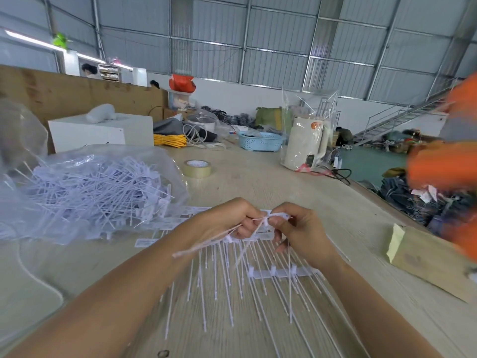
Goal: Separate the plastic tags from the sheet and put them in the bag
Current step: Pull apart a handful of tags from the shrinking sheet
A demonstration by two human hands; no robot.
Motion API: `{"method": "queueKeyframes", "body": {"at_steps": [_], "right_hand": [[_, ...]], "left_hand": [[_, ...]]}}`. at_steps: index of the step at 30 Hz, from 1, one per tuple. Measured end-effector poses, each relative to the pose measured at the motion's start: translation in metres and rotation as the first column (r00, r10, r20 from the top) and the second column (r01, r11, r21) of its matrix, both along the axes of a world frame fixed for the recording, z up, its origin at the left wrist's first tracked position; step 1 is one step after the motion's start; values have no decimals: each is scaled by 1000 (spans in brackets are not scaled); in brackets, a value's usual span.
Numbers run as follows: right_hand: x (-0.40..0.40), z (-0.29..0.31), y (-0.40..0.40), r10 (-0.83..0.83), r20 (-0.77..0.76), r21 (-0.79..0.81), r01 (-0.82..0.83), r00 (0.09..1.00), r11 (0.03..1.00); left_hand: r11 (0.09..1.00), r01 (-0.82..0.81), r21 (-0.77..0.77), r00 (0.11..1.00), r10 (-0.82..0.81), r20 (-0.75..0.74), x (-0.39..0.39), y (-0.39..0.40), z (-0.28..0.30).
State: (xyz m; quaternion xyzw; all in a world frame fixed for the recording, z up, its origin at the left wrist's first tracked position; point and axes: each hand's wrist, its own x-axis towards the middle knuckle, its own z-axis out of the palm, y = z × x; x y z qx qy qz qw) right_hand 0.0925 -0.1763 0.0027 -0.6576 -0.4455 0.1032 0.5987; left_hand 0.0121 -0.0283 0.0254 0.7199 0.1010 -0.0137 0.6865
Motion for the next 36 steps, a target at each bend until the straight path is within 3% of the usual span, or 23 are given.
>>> {"method": "queueKeyframes", "body": {"at_steps": [3, 5, 7, 9, 10, 12, 15, 16, 18, 22, 30, 36], "right_hand": [[8, 5, -3, -145, -57, 51, 148, 988, 988], [23, 11, -15, -230, -329, 116, 281, 916, 953], [34, 18, -28, -48, -680, 207, 255, 732, 945], [36, 23, -34, 166, -814, 295, 150, 557, 944], [32, 24, -32, 210, -826, 305, 102, 523, 947], [19, 23, -21, 176, -791, 247, 43, 586, 968], [-2, 17, -6, -17, -534, -14, 12, 845, 1000], [-7, 14, -2, -26, -449, -63, -3, 893, 998], [-13, 8, 1, -12, -418, -90, -28, 909, 996], [-17, 4, 3, 11, -495, -89, -64, 869, 994], [-10, 0, 2, -25, -367, -2, 26, 930, 1000], [-5, -3, 3, -27, -323, -1, 28, 946, 1000]], "left_hand": [[995, 93, -30, 996, -93, -15, -3, 1, 7], [991, 117, 62, 993, -118, 20, -5, 4, 12], [977, 33, 209, 995, -53, 90, -6, 7, 15], [943, -27, 333, 991, -19, 134, -5, 7, 15], [919, -33, 393, 991, -20, 132, -4, 6, 13], [869, -25, 495, 996, -22, 88, -4, 4, 9], [825, -35, 564, 999, 7, 53, -2, 0, 5], [822, -48, 568, 998, 21, 54, 0, -2, 4], [804, -55, 592, 998, 22, 63, 2, -7, 5], [782, -59, 621, 997, 13, 79, 2, -12, 7], [769, -125, 627, 992, 93, 83, -2, -1, 10], [786, -31, 617, 999, 19, 27, -6, 4, 7]]}}
